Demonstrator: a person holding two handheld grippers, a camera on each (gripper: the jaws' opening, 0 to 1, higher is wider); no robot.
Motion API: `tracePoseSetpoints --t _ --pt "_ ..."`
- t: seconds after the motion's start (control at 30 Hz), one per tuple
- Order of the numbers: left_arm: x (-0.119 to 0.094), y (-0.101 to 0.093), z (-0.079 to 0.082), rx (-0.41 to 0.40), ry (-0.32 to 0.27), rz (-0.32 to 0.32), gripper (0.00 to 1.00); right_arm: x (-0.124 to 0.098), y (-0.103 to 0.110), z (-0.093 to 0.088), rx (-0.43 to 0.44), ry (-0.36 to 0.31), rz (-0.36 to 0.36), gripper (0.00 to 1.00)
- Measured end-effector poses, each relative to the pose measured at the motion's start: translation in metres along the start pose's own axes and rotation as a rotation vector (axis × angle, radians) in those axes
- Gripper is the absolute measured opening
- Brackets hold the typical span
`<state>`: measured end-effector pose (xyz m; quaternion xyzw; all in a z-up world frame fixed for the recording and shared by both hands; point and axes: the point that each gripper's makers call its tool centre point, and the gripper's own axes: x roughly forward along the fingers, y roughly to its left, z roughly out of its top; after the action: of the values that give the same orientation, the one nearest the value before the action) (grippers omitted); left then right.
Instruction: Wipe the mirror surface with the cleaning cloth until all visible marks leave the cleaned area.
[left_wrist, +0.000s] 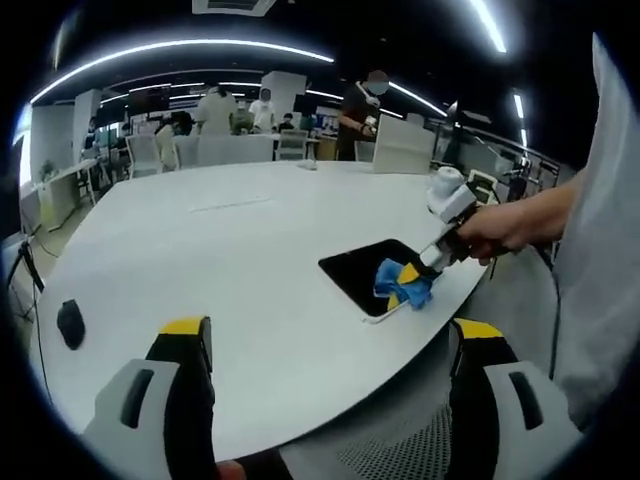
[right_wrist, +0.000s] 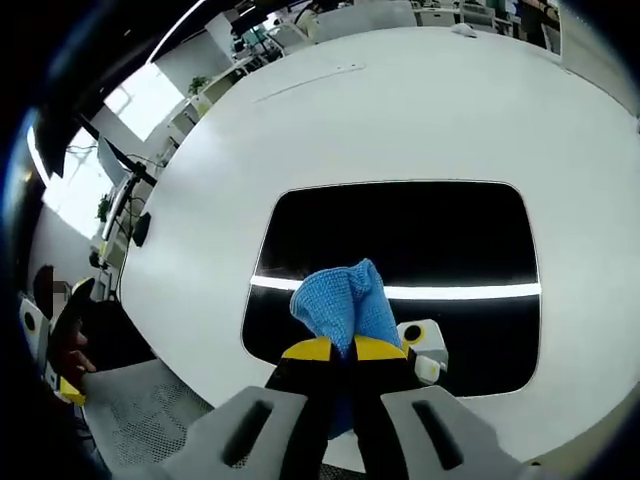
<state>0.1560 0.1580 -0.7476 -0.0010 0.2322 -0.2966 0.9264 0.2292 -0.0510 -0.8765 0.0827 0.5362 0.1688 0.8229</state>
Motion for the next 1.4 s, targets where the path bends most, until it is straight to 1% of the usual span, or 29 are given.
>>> tracePoseSetpoints --t 0.13,0.23,0.4,0.6,0.77,0.87,1.07,1.13,1.2,1.3,1.33,1.4 --pt "-0.001 0.001 0.004 -0.005 -0.001 0.002 0.99 0.007 0.004 0.003 0.002 0.001 0.007 0.0" --pt "-0.001 -0.001 0.005 -0.001 0.004 0.003 0.99 0.007 0.01 0.003 0.0 0.001 0.014 0.0" --pt "-0.001 -0.003 -0.001 -0.004 0.015 -0.005 0.99 0.009 0.016 0.004 -0.012 0.001 0.025 0.0" --pt "-0.001 -0.003 -0.001 -0.01 0.01 -0.005 0.99 0.013 0.024 0.006 -0.021 0.002 0.035 0.0" --pt "0.0 -0.003 -0.002 -0.011 0.009 -0.008 0.99 0.017 0.035 0.007 -0.054 0.012 0.041 0.0" --pt "0.0 -0.003 -0.001 -0.004 0.009 -0.007 0.99 0.024 0.041 0.008 -0.08 0.015 0.047 0.0" --pt "-0.001 0.0 -0.002 -0.007 0.009 -0.003 0.98 0.028 0.048 0.01 -0.095 0.019 0.055 0.0" --pt "-0.001 0.0 -0.002 -0.011 0.008 -0.002 0.99 0.028 0.051 0.01 -0.084 0.022 0.063 0.0" --pt "-0.001 0.0 -0.002 -0.012 0.007 0.0 0.99 0.028 0.053 0.01 -0.099 0.023 0.059 0.01" --pt "-0.001 0.0 -0.002 -0.014 0.008 0.001 0.99 0.026 0.057 0.009 -0.083 0.026 0.074 0.01" --pt "-0.002 0.001 -0.002 -0.015 0.006 0.003 0.99 0.029 0.058 0.009 -0.071 0.032 0.081 0.01" --pt "-0.002 0.001 -0.002 -0.015 0.006 0.004 0.99 0.03 0.059 0.01 -0.078 0.034 0.078 0.01"
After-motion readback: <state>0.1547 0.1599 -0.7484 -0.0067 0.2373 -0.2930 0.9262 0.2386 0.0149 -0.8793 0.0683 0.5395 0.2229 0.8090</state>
